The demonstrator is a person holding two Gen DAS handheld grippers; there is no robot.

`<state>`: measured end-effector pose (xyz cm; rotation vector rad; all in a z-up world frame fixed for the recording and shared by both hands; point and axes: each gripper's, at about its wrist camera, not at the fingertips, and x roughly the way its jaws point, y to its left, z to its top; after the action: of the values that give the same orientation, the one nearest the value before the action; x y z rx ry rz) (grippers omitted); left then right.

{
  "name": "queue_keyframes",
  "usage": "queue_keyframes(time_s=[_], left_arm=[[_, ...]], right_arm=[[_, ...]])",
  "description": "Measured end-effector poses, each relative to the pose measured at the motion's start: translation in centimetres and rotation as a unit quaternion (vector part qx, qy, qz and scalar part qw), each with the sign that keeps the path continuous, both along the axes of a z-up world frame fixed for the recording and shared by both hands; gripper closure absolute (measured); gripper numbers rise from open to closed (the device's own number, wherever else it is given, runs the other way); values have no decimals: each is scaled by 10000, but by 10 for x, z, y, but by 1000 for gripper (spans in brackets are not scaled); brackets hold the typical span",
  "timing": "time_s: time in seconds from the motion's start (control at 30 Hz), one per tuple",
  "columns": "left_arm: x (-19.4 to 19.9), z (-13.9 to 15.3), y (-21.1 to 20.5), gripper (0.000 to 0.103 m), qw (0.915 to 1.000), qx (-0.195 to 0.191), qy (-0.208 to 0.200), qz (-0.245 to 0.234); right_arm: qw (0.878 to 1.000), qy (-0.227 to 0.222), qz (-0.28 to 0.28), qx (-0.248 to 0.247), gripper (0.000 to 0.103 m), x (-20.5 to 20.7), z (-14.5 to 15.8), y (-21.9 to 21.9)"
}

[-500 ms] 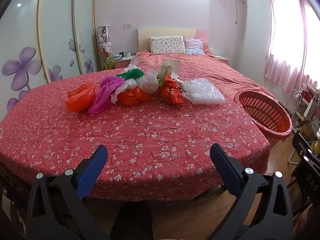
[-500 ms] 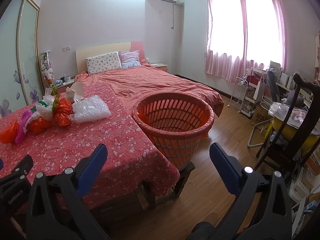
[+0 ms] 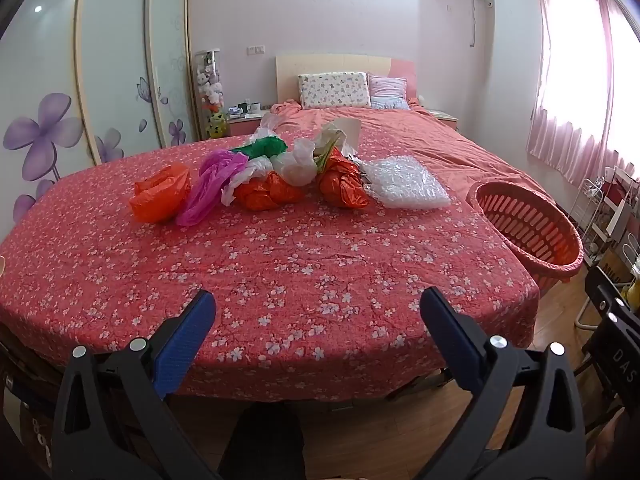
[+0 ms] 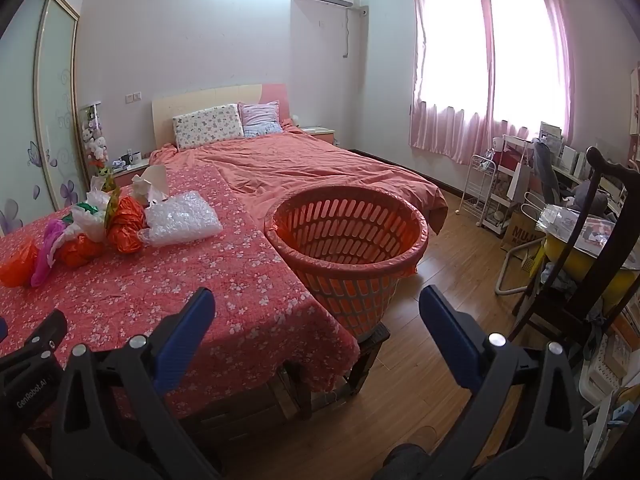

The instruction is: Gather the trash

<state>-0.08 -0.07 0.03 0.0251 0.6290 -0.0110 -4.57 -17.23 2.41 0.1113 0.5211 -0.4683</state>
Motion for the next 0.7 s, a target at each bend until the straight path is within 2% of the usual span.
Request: queue_keyframes(time_s=[0.7], left_arm=[[0, 0, 0, 2, 10000, -4, 10, 3]], right_arm=[[10000, 2, 1, 8, 4, 0, 0, -1]])
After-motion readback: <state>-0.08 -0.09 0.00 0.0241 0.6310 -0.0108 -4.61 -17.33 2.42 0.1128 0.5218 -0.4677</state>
